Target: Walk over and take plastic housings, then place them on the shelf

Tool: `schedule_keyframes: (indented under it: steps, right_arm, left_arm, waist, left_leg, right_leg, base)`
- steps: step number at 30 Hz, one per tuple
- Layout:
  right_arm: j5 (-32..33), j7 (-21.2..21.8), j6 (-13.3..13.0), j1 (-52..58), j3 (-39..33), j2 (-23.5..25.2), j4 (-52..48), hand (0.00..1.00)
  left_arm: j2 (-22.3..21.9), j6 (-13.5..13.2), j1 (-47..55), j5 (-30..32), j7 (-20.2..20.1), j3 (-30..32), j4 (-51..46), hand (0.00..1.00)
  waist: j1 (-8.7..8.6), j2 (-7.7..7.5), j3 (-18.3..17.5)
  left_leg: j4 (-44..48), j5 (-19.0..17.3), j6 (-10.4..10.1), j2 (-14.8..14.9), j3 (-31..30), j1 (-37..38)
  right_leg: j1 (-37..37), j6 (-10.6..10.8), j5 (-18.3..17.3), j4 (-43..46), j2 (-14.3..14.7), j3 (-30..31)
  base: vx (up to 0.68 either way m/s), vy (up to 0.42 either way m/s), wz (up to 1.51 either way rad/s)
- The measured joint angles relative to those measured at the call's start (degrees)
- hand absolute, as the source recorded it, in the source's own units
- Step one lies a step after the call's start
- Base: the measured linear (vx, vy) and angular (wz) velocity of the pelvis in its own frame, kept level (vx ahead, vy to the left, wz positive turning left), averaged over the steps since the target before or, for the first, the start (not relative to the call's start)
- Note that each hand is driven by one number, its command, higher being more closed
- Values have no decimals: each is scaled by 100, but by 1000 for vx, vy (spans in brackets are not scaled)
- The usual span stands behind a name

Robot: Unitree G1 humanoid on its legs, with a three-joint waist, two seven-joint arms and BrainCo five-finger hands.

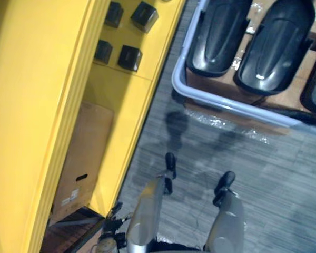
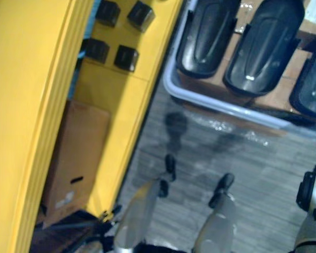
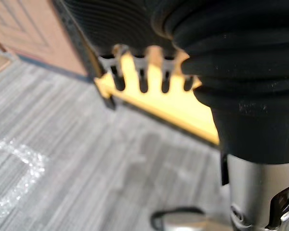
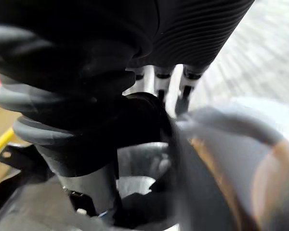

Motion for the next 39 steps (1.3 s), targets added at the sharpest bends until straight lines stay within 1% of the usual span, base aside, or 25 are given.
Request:
schedule_keyframes:
  steps: [2, 5, 7, 11, 15, 19, 22, 23, 24, 25, 27, 29, 31, 32, 33, 34, 36, 37, 39]
  right_arm:
    - [-82, 4, 136, 39, -12, -58, 124, 100]
    - [-205, -1, 190, 107, -16, -58, 126, 100]
    - [-258, -13, 229, 145, -17, -42, 131, 100]
    - [-626, 53, 247, 239, -19, 13, 207, 100]
    - [-1088, 51, 169, 235, -10, 33, 235, 100]
    - [-1489, -179, 68, 237, 28, 85, 248, 100]
    - [-1718, -423, -9, 239, 170, 87, 228, 100]
    - [-1819, -541, -49, 247, 264, 88, 100, 100]
    - [-1851, -566, -72, 250, 301, 88, 20, 100]
    - [-1979, -575, -105, 277, 438, 88, -165, 100]
    - [-2098, -642, -134, 393, 516, 108, -393, 100]
    - [-2147, -800, -139, 508, 509, 199, -590, 100]
    - [-2186, -1038, -136, 770, 451, 307, -956, 100]
    - [-2209, -1087, -138, 834, 409, 333, -1081, 100]
    - [-2269, -1174, -138, 986, 311, 381, -1345, 100]
    - [-2368, -1198, -140, 1211, 192, 406, -1655, 100]
    - [-2492, -1276, -137, 1581, -11, 548, -2144, 100]
    - [-2608, -1382, -136, 1845, -88, 738, -2492, 100]
    - [-2736, -1515, -117, 2315, -164, 1038, -3031, 100]
  left_arm:
    - [-1, -27, -1, 0, 5, -4, 9, 0]
    - [-1, -107, -1, 5, 5, -11, 17, 0]
    - [-2, -177, -2, 4, 9, -31, 9, 0]
    - [-1, -190, -18, 1, 31, -178, -52, 0]
    - [5, -217, -17, 1, 35, -172, -197, 0]
    - [6, -363, -10, -73, 33, -127, -433, 0]
    - [4, -454, -10, -290, 29, -54, -737, 0]
    - [-4, -463, -10, -295, 27, 9, -938, 0]
    - [-4, -466, -10, -303, 27, 29, -1025, 0]
    - [-4, -528, -10, -448, 27, 52, -1182, 0]
    - [-2, -610, -9, -504, 35, 63, -1362, 0]
    - [-2, -621, 24, -514, 41, 105, -1566, 0]
    - [2, -620, 166, -511, 56, 216, -2027, 0]
    - [2, -621, 220, -505, 66, 246, -2181, 0]
    - [9, -620, 332, -489, 93, 270, -2471, 0]
    - [7, -616, 437, -486, 123, 261, -2813, 0]
    - [11, -610, 621, -378, 206, 231, -3343, 0]
    - [12, -608, 788, -344, 240, 206, -3840, 0]
    - [61, -569, 953, -191, 210, 80, -4519, 0]
  waist:
    - [14, 2, -1]
    - [29, 19, -13]
    - [40, 56, -38]
    - [120, 167, -115]
    - [137, 177, -122]
    - [129, 177, -122]
    - [117, 170, -118]
    - [113, 161, -111]
    - [107, 158, -109]
    - [104, 132, -92]
    - [101, 122, -84]
    - [90, 55, -39]
    - [45, -108, 67]
    - [30, -156, 97]
    - [-12, -253, 119]
    - [-36, -331, 141]
    - [-53, -434, 122]
    - [-72, -556, 63]
    - [-121, -742, -147]
  left_leg:
    - [45, -11, -14, 3, -30, 0]
    - [96, -35, -26, 26, -44, -1]
    - [87, -39, -34, 41, -50, -1]
    - [88, -33, -24, 45, -51, -2]
    - [101, -21, -10, 47, -73, -2]
    - [163, -21, -9, 66, -80, 10]
    - [176, -23, -12, 89, -133, 134]
    - [178, -31, -22, 110, -151, 224]
    - [182, -35, -29, 122, -157, 253]
    - [180, -38, -34, 138, -151, 312]
    - [166, -37, -39, 174, -171, 393]
    - [151, -39, -43, 210, -171, 530]
    - [70, -53, -77, 256, -173, 796]
    - [54, -58, -85, 271, -172, 858]
    - [-25, -60, -102, 292, -167, 969]
    - [-99, -50, -116, 300, -163, 1099]
    - [-250, -34, -139, 311, -129, 1320]
    - [-363, -33, -143, 309, -69, 1482]
    - [-513, -30, -168, 292, -23, 1621]
  right_leg:
    - [1, -28, -60, 55, -12, -7]
    - [2, -32, -96, 127, -12, -17]
    - [1, -33, -100, 134, -5, -41]
    - [2, -28, -97, 137, -4, -45]
    - [28, -27, -97, 140, -3, -80]
    - [84, -27, -96, 168, 11, -99]
    - [270, -31, -97, 135, 53, -149]
    - [383, -45, -105, 116, 81, -163]
    - [417, -54, -110, 109, 93, -172]
    - [470, -99, -139, 89, 99, -174]
    - [594, -101, -141, 24, 148, -231]
    - [757, -96, -134, -65, 203, -240]
    - [1077, -79, -82, -279, 299, -266]
    - [1162, -60, -51, -356, 327, -282]
    - [1307, -65, -5, -512, 387, -290]
    - [1478, -28, 86, -688, 443, -302]
    - [1731, -17, 227, -942, 514, -315]
    - [1885, -5, 278, -1115, 543, -311]
    - [2042, 21, 324, -1325, 578, -320]
  base:
    - [-21, -8, 5]
    - [0, 0, 0]
    - [0, 0, 0]
    - [0, 0, 0]
    - [10, -4, 2]
    - [16, -4, 1]
    - [14, -8, 6]
    - [-13, -10, 3]
    - [-30, -8, -1]
    - [-52, -9, -2]
    - [-41, -12, 0]
    - [-1, -4, -2]
    - [9, -7, -4]
    - [29, -8, -6]
    - [51, -4, -4]
    - [64, -3, -4]
    - [100, -11, -9]
    - [131, -19, -16]
    - [131, -16, -6]
